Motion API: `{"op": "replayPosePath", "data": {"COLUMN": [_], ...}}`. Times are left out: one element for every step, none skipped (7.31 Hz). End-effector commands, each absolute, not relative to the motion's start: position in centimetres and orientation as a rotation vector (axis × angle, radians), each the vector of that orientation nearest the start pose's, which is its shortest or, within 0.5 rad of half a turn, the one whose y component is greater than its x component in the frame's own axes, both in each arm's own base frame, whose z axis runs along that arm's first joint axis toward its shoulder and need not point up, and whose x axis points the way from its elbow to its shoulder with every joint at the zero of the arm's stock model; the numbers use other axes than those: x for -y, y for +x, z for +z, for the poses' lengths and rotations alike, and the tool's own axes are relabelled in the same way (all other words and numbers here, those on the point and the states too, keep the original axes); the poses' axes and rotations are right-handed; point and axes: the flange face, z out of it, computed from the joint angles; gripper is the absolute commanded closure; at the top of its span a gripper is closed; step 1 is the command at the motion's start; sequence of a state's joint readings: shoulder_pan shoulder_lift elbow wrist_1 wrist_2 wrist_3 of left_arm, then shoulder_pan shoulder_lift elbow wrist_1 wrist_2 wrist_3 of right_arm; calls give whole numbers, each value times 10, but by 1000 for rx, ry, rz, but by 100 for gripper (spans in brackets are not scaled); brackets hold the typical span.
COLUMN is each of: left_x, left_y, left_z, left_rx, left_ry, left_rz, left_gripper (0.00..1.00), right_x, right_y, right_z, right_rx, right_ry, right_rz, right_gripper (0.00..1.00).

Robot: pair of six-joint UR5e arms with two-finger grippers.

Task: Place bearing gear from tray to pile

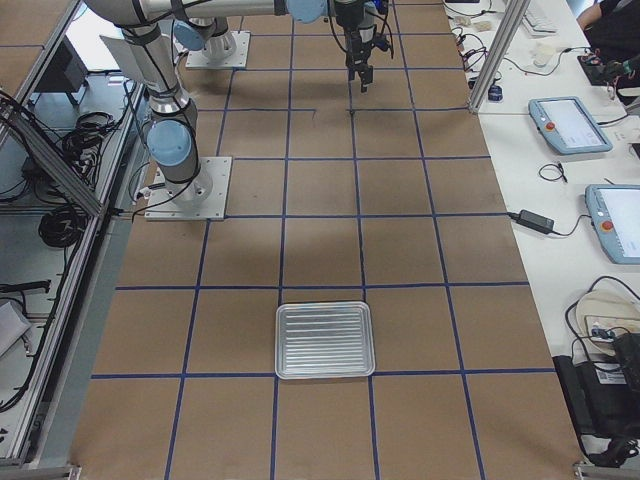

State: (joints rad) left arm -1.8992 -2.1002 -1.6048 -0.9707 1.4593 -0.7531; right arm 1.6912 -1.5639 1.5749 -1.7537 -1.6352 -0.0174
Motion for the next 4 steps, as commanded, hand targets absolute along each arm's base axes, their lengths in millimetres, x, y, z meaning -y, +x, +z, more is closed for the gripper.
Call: {"op": "replayPosePath", "data": {"left_x": [567, 561, 563, 557], "left_y": [-374, -381, -382, -384], "left_z": [189, 183, 180, 173], "left_rx": [-3107, -3105, -3108, -3100], "left_ry": [-722, -711, -712, -701], "left_rz": [68, 86, 90, 112], "left_gripper": [1, 3, 6, 14], "right_x": [487, 484, 485, 485], "right_y": [186, 190, 190, 190], "right_z": [505, 513, 517, 516], "right_rx": [-3178, -3183, -3189, -3185], "right_ry": [-193, -206, -208, -208], "right_rz": [-237, -146, -106, -103], "right_gripper": [0, 0, 0, 0]}}
